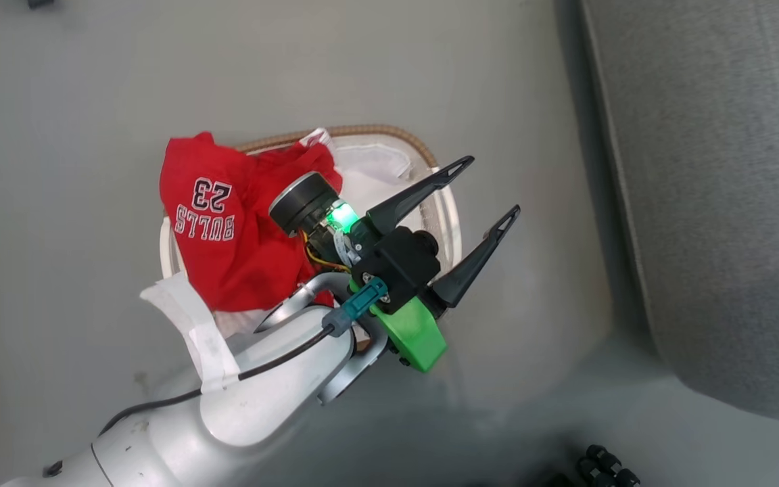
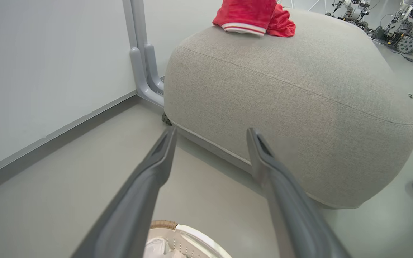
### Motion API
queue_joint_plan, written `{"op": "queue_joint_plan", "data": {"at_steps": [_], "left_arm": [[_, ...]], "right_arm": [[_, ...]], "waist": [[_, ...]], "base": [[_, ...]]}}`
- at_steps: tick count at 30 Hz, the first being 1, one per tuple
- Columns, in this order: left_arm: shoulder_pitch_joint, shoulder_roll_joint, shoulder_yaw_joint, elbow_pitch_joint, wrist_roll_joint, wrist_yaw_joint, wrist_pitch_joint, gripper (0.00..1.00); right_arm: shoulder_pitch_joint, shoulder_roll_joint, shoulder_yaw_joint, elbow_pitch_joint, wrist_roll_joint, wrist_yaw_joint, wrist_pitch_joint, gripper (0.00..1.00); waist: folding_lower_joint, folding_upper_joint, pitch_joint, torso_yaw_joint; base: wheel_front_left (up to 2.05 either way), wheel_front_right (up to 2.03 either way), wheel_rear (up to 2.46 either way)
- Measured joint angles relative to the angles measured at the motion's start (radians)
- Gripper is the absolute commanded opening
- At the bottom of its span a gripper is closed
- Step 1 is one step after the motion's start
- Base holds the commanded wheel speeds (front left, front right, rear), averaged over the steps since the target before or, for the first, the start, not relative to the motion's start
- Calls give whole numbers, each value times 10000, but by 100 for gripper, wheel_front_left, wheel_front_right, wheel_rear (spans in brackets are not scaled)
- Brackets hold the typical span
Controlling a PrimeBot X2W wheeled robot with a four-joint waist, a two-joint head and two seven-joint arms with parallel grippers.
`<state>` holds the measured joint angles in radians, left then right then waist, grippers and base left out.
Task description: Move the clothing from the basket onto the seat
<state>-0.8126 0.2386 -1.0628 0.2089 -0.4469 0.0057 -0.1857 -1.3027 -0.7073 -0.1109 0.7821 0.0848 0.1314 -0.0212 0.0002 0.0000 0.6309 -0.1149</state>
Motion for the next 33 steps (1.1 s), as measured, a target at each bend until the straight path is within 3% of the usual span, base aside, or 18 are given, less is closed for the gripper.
{"op": "queue_joint_plan", "data": {"at_steps": [5,12,14,15,16,17,33], "left_arm": [[-184,132,-92,-161,138,27,192,100],[-184,291,-144,-280,153,94,278,100],[-179,314,-155,-270,144,115,301,100],[-173,324,-171,-263,119,117,305,100],[-168,336,-176,-257,104,119,305,100],[-163,347,-176,-244,88,121,305,100],[689,401,205,514,-765,326,-265,100]], "right_arm": [[505,917,-171,974,-387,0,-257,0],[858,1597,-297,1929,-650,0,-736,1],[942,1687,-301,2084,-706,0,-903,36],[973,1708,-309,2153,-732,0,-986,48],[1005,1745,-291,2207,-765,0,-1081,92],[1027,1793,-261,2240,-771,0,-1164,100],[3614,2389,1003,1843,389,0,-2362,100]], "waist": [[0,0,643,306],[0,0,1000,492],[0,0,966,452],[0,0,924,422],[0,0,874,387],[0,0,829,356],[-3,0,-722,-243]], "base": [[0,0,0],[0,0,0],[0,0,0],[0,0,0],[0,0,0],[0,0,0],[0,0,0]]}}
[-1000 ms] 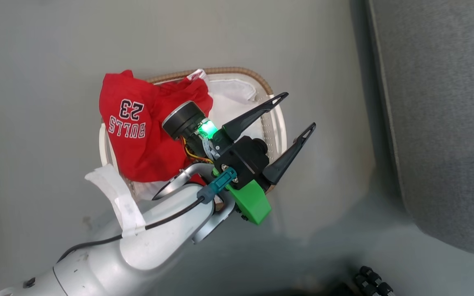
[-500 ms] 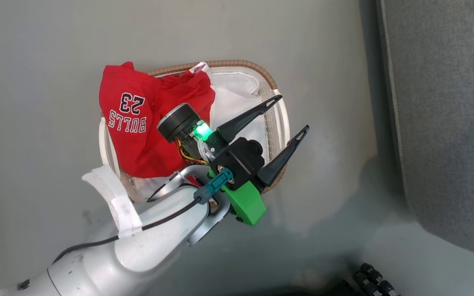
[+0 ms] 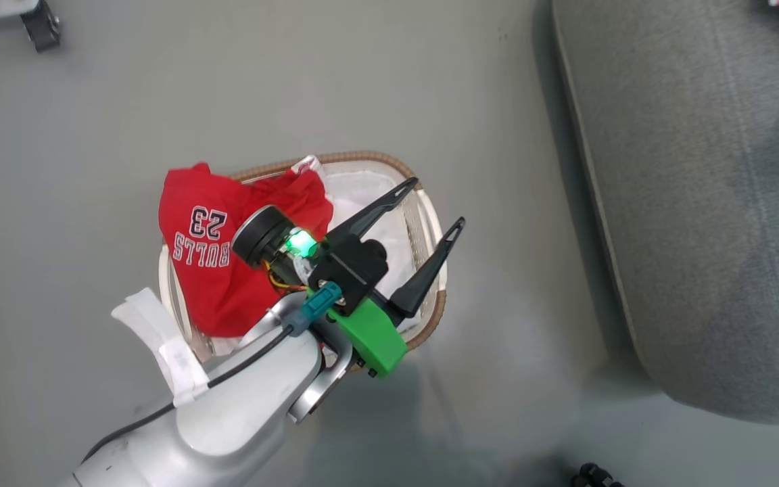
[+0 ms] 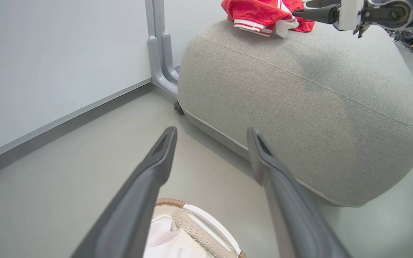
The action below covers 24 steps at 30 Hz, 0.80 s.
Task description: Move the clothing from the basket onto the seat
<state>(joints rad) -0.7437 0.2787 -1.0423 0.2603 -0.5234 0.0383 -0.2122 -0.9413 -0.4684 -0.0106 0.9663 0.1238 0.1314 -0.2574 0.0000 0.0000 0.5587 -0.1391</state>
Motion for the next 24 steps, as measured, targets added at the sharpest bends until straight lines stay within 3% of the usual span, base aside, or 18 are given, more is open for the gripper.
{"op": "queue_joint_plan", "data": {"at_steps": [13,24], "left_arm": [[1081,-203,1271,798,-1045,134,-458,100],[2949,-125,3902,725,-982,336,-518,100]], "right_arm": [[1146,180,773,-1312,660,0,-42,100],[2139,1547,512,-2378,681,0,-42,100]], "waist": [[0,0,-2026,-111],[0,0,-3604,445]], "base": [[0,0,0],[0,0,0]]}}
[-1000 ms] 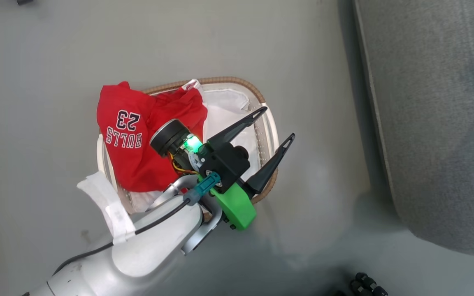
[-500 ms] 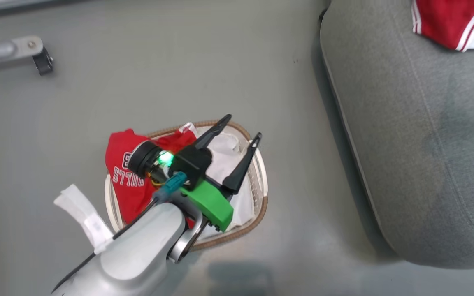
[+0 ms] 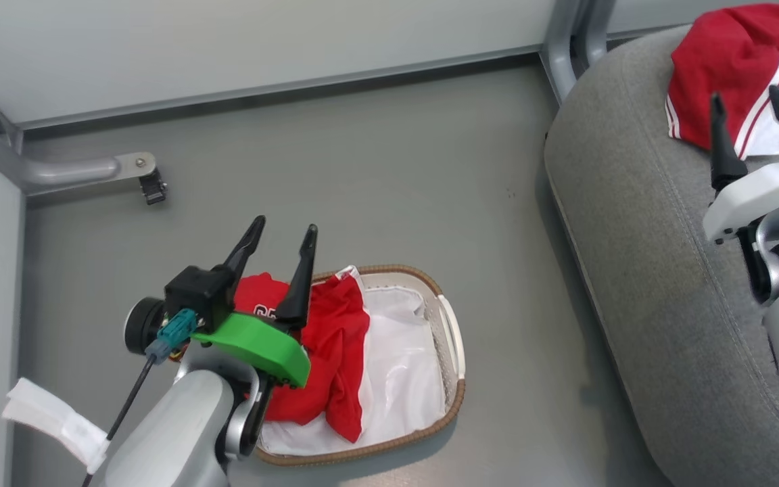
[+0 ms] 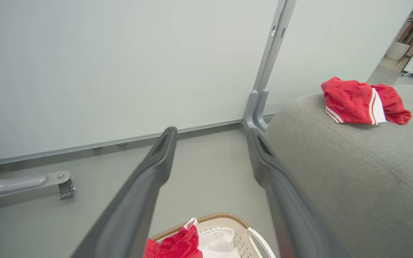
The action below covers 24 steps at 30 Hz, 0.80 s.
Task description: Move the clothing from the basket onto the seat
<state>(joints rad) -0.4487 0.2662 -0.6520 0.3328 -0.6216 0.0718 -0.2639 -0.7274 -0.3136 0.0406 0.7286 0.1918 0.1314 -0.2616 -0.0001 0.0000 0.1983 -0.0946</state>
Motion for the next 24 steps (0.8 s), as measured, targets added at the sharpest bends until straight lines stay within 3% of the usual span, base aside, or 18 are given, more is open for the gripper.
{"op": "queue_joint_plan", "data": {"at_steps": [14,24], "left_arm": [[3044,-113,2623,-426,616,372,0,100],[4581,-261,3325,-988,907,249,0,100]], "right_arm": [[4193,2403,-1028,-2874,-878,0,-2,100],[6195,2652,-520,-4019,-493,0,0,100]], "waist": [[0,0,-1487,1098],[0,0,-2035,1491]], "base": [[0,0,0],[0,0,0]]}}
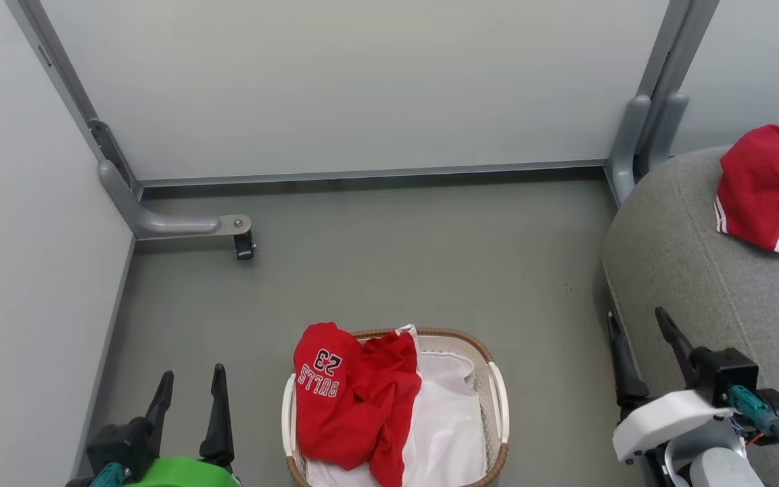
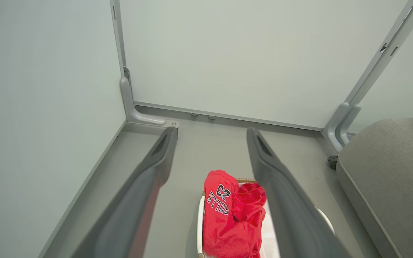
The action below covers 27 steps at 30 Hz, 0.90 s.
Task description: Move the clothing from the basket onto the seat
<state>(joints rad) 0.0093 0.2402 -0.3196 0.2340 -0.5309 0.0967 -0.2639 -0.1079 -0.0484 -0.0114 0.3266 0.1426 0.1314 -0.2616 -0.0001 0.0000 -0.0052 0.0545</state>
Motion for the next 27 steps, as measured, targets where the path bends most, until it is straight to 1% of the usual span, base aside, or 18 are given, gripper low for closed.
{"op": "queue_joint_plan", "data": {"at_steps": [5,9,17,27], "left_arm": [[375,-52,251,-121,82,-59,-2,100],[564,-96,320,-176,150,-102,-2,100],[619,-234,318,-75,245,-265,0,100],[603,-299,282,42,272,-326,0,100]], "right_arm": [[523,-2,123,-316,238,0,-2,100],[788,-2,245,-339,360,0,0,100],[805,-2,324,-259,416,0,0,100],[780,-2,372,-140,428,0,0,100]], "waist": [[0,0,-163,24],[0,0,-254,42],[1,0,-294,40],[1,0,-310,40]], "base": [[0,0,0],[0,0,0],[0,0,0],[0,0,0]]}}
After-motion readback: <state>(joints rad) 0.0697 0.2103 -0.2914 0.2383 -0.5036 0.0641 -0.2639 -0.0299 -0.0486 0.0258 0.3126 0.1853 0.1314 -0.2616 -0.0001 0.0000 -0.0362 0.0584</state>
